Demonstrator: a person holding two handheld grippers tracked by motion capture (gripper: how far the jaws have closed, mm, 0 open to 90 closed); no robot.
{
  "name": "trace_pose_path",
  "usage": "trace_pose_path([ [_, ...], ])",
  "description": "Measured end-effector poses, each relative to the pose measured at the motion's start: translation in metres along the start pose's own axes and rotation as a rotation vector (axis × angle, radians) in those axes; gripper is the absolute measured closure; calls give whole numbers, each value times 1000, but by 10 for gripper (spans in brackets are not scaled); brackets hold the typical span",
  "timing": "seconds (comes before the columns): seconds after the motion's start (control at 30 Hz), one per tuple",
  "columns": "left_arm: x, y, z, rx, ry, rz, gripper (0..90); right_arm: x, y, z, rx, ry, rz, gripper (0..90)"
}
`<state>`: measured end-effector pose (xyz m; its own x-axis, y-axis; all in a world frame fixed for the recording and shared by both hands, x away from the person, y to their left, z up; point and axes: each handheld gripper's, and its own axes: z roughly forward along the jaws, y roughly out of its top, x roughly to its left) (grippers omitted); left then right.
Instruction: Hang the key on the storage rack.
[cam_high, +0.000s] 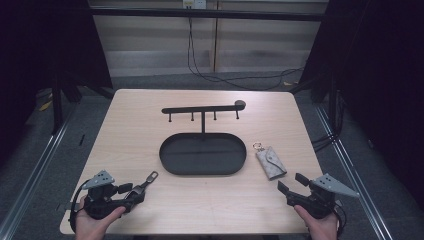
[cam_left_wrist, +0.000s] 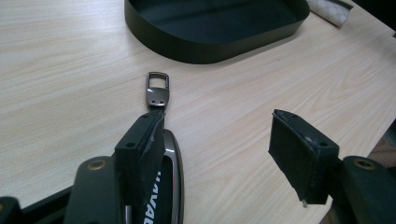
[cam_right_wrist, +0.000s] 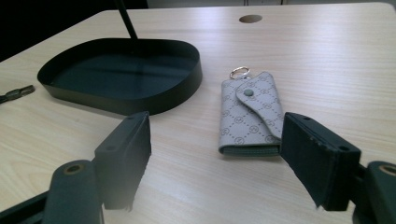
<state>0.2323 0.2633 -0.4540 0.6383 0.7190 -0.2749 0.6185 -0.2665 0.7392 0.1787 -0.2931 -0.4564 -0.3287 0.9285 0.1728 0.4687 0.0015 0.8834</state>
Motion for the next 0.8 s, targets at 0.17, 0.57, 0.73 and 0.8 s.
trace_pose_path([
  [0.17,1,1,1,11,1,0,363,-2,0,1,14,-3,10,221],
  [0.57,0,8,-6,12,12,-3,392,-1,0,3,50,17,10,228],
  [0.73,-1,13,-4,42,-1,13,400,-1,0,5,69,26,8,228],
  [0.8,-2,16,-2,53,1,26,402,-1,0,5,68,26,12,228],
])
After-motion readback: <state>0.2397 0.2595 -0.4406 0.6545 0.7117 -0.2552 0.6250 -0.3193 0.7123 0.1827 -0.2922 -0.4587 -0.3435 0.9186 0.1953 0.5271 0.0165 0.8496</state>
